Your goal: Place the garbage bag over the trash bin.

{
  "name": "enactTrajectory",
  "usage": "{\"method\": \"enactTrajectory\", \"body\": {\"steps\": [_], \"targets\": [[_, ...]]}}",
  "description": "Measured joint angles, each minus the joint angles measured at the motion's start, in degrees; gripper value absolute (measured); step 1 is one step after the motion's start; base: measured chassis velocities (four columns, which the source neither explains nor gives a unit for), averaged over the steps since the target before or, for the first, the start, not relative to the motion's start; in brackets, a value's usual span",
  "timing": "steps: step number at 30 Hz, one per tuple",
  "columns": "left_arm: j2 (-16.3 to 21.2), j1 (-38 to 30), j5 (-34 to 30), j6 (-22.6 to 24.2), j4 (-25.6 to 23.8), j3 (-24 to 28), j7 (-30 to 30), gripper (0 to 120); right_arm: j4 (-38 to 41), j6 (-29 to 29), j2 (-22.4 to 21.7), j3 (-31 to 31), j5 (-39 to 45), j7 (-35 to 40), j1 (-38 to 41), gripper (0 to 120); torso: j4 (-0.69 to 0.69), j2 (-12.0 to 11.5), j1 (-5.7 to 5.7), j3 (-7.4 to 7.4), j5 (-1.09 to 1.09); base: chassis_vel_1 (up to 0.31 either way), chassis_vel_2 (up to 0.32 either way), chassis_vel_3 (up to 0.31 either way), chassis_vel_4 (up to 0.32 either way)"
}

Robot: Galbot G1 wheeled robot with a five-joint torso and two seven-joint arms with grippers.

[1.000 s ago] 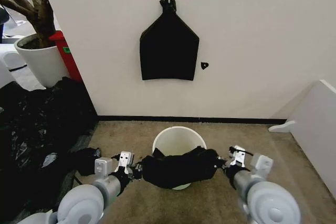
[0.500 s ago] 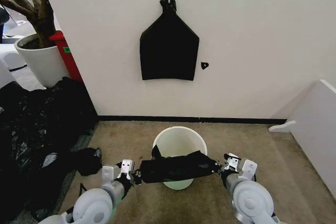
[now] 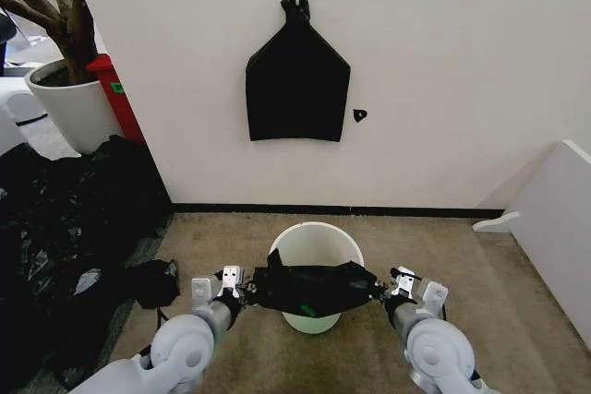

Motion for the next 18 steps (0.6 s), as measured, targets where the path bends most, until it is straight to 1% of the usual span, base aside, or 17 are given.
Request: {"method": "enactTrajectory", "body": {"steps": [5,11,13,16,18], "targets": [[-1.39,0.02,1.88,-1.02,1.88,1.28,0.61,0,-2.17,1.79,0.50,1.06,-1.44,-3.15,-0.07,0,0.01,0.00,0.00,0.00,0.00,0.000,0.000,0.000,0.000],[-3.87,-2.40,5.15,-3.04,5.96,3.74,1.59,0,-5.26,6.13,1.70,1.93,-3.90,-9.82,-0.80,0,0.00,0.00,0.00,0.00,0.00,0.000,0.000,0.000,0.000],[-4.11,-2.83,5.45,-3.25,6.43,4.03,1.66,0,-5.72,6.84,1.89,2.10,-4.04,-10.91,-0.86,0,0.00,0.00,0.00,0.00,0.00,0.000,0.000,0.000,0.000],[-5.09,-4.57,7.87,-5.30,8.75,5.50,2.11,0,-8.28,10.61,2.69,2.72,-5.09,-17.52,-0.95,0,0.00,0.00,0.00,0.00,0.00,0.000,0.000,0.000,0.000],[-5.53,-5.34,10.82,-7.04,10.24,6.49,2.68,0,-10.43,13.38,3.16,3.30,-6.53,-22.76,-1.21,0,0.00,0.00,0.00,0.00,0.00,0.000,0.000,0.000,0.000]]}}
